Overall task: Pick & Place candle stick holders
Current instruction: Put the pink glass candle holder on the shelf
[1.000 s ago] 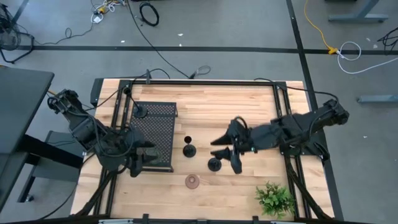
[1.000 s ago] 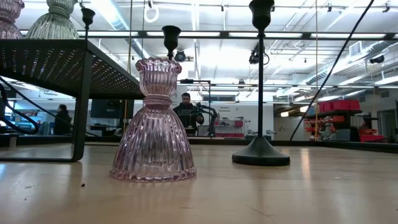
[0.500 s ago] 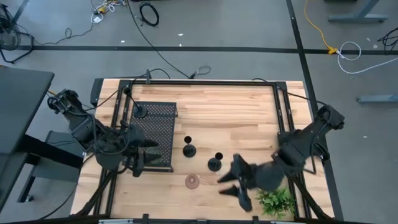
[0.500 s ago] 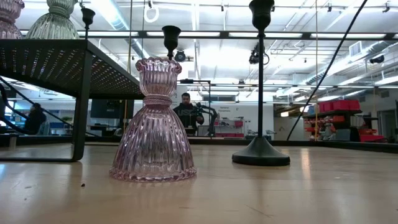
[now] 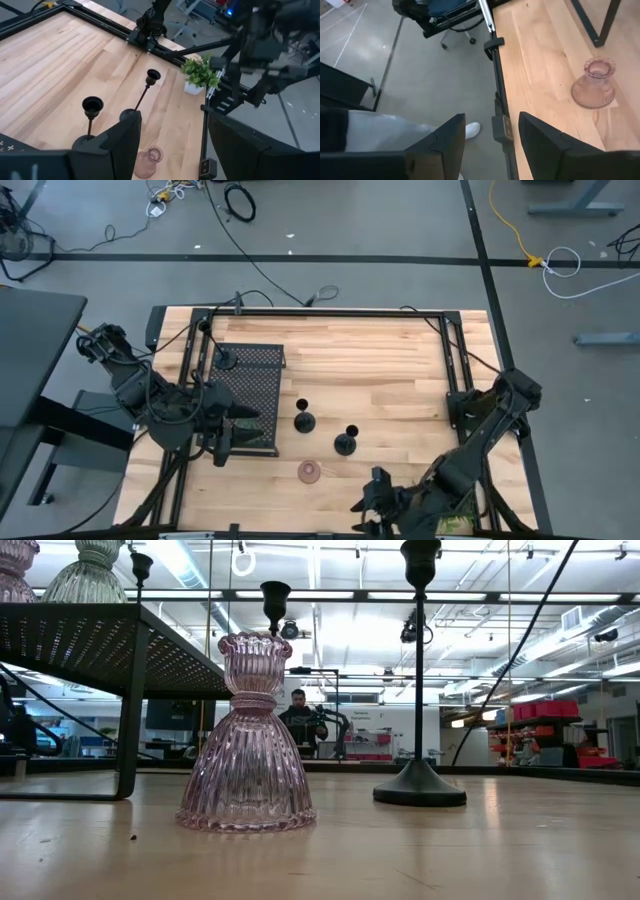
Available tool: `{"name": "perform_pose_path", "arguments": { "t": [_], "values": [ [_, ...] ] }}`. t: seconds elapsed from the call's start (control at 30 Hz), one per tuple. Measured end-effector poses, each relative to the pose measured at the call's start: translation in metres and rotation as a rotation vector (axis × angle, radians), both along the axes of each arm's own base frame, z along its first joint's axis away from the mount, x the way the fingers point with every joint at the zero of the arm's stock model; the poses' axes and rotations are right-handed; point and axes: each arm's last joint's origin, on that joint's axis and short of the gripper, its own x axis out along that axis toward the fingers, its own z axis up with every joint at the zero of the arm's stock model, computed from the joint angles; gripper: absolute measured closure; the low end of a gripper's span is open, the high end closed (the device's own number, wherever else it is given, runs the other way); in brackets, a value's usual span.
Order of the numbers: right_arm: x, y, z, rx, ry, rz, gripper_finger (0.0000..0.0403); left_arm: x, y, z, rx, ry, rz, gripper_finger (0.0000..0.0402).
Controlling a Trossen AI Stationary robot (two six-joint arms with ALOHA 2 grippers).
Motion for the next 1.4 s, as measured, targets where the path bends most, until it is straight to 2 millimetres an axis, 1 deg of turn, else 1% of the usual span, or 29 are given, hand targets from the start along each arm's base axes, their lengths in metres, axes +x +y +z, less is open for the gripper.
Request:
{"name": "perform_pose_path", "arguments": {
  "t": [0.13, 0.33, 0.47, 0.57, 0.73, 0.87, 1.0, 1.23, 1.33, 1.4],
  "values": [
    [0.007, 0.004, -0.011, -0.02, 0.01, 0.004, 0.0218, 0.0, 0.0, 0.0, 0.0, -0.001, 0.001, 0.0168],
    [0.019, 0.01, -0.036, -0.033, 0.058, -0.045, 0.0218, 0.0, 0.0, 0.0, -0.001, -0.004, 0.0, 0.0168],
    [0.03, 0.012, -0.06, -0.084, 0.07, -0.143, 0.0218, 0.0, 0.0, 0.0, 0.008, -0.003, -0.004, 0.0168],
    [0.039, 0.01, -0.075, -0.097, 0.075, -0.228, 0.0218, 0.0, 0.0, 0.0, 0.017, -0.002, -0.008, 0.0168],
    [0.056, 0.005, -0.104, -0.116, 0.115, -0.295, 0.0218, 0.0, 0.0, 0.0, 0.047, 0.0, -0.021, 0.0168],
    [0.067, 0.003, -0.116, -0.101, 0.108, -0.336, 0.0218, 0.0, 0.0, 0.0, 0.079, 0.003, -0.037, 0.0168],
    [0.076, -0.002, -0.122, -0.098, 0.099, -0.363, 0.0218, 0.0, 0.0, 0.0, 0.092, 0.004, -0.043, 0.0168],
    [0.089, -0.015, -0.136, -0.162, 0.073, -0.445, 0.0218, 0.0, 0.0, 0.0, 0.097, 0.005, -0.046, 0.0168],
    [0.095, -0.019, -0.148, -0.182, 0.083, -0.462, 0.0218, 0.0, 0.0, 0.0, 0.121, 0.006, -0.056, 0.0168],
    [0.098, -0.02, -0.153, -0.178, 0.085, -0.464, 0.0218, 0.0, 0.0, 0.0, 0.134, 0.007, -0.061, 0.0168]
  ]
}}
